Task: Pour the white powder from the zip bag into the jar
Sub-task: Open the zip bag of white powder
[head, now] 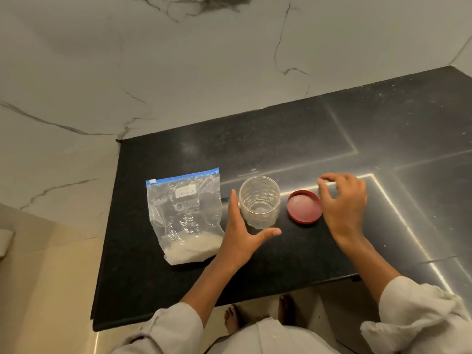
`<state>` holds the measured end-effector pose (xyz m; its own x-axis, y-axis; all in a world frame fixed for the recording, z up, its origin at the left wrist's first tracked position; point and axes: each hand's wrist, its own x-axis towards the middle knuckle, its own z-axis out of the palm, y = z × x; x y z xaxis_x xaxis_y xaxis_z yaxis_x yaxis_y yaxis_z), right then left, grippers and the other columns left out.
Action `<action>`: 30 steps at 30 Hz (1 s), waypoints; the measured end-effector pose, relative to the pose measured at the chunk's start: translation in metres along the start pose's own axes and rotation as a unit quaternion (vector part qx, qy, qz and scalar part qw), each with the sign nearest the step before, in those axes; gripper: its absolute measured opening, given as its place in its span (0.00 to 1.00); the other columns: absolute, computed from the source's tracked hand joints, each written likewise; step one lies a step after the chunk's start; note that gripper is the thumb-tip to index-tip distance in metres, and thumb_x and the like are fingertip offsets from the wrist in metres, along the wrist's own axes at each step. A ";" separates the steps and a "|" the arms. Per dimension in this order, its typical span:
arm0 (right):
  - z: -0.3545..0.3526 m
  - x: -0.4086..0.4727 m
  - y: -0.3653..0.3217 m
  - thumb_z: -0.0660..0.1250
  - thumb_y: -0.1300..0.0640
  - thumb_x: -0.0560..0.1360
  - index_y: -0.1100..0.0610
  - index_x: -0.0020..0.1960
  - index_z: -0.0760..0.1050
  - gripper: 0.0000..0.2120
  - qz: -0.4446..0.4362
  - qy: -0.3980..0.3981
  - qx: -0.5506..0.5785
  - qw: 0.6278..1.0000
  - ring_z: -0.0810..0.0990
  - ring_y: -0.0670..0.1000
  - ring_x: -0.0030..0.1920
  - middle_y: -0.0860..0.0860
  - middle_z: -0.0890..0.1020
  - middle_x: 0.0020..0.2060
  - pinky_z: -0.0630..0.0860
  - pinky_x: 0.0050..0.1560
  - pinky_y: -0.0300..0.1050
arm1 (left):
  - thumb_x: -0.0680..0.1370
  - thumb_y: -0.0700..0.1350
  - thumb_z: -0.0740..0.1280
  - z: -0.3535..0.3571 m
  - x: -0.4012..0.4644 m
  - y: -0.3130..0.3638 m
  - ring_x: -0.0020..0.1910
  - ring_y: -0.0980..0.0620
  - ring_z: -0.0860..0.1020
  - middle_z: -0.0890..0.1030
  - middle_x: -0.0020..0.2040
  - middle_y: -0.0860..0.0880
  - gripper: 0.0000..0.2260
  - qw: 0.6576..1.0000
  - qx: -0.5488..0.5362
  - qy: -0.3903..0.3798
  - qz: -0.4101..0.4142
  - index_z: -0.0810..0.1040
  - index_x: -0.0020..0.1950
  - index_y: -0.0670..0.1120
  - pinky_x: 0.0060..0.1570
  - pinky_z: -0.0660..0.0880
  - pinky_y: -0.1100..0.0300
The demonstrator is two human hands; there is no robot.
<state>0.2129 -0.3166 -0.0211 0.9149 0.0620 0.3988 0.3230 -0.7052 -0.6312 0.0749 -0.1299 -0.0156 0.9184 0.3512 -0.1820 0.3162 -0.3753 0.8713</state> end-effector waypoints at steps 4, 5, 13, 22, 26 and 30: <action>-0.011 0.016 -0.048 0.66 0.56 0.78 0.58 0.50 0.79 0.06 -0.036 0.034 0.096 0.994 0.75 0.53 0.45 0.53 0.81 0.43 0.66 0.44 0.36 | 0.66 0.66 0.72 -0.017 -0.035 0.009 0.75 0.63 0.50 0.45 0.79 0.59 0.52 0.999 -0.039 -0.027 0.011 0.39 0.77 0.61 0.71 0.56 0.63; -0.014 0.020 -0.063 0.66 0.55 0.79 0.58 0.50 0.79 0.06 -0.038 0.021 0.130 0.991 0.76 0.51 0.43 0.52 0.81 0.42 0.68 0.43 0.36 | 0.67 0.66 0.71 -0.025 -0.044 0.011 0.76 0.62 0.52 0.49 0.79 0.59 0.49 0.998 -0.062 -0.022 0.023 0.42 0.78 0.60 0.71 0.58 0.64; 0.018 0.037 -0.188 0.69 0.42 0.74 0.54 0.35 0.76 0.17 -0.126 -0.139 0.222 0.957 0.74 0.49 0.28 0.47 0.77 0.27 0.73 0.30 0.48 | 0.80 0.48 0.64 -0.136 -0.009 0.008 0.55 0.56 0.77 0.77 0.58 0.52 0.09 0.898 -0.121 0.423 0.017 0.73 0.60 0.52 0.53 0.76 0.60; 0.073 0.005 -0.259 0.67 0.48 0.77 0.51 0.57 0.75 0.11 -0.227 -0.439 0.005 0.869 0.77 0.51 0.52 0.49 0.80 0.50 0.75 0.53 0.48 | 0.78 0.44 0.67 -0.197 0.023 -0.036 0.47 0.47 0.83 0.84 0.51 0.43 0.06 0.931 -0.236 0.214 -0.181 0.81 0.52 0.45 0.47 0.80 0.51; 0.083 -0.002 -0.270 0.64 0.41 0.77 0.45 0.72 0.65 0.25 -0.277 -0.382 -0.022 0.881 0.65 0.50 0.65 0.46 0.70 0.65 0.62 0.64 0.49 | 0.78 0.42 0.68 -0.203 0.002 -0.026 0.48 0.50 0.83 0.84 0.49 0.47 0.06 0.939 -0.275 0.192 -0.076 0.81 0.54 0.47 0.49 0.81 0.55; 0.092 -0.005 -0.289 0.62 0.43 0.78 0.44 0.63 0.74 0.15 -0.305 -0.375 -0.016 0.875 0.71 0.48 0.60 0.44 0.78 0.58 0.59 0.59 0.47 | 0.76 0.44 0.69 -0.205 -0.008 -0.025 0.51 0.48 0.82 0.83 0.50 0.45 0.08 0.944 -0.271 0.185 -0.024 0.81 0.55 0.45 0.50 0.81 0.54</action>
<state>0.1373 -0.0482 0.0983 0.4804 0.8714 0.0989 0.8106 -0.3981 -0.4296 0.0112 0.0528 0.0573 0.7292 0.6692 -0.1429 0.0949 0.1079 0.9896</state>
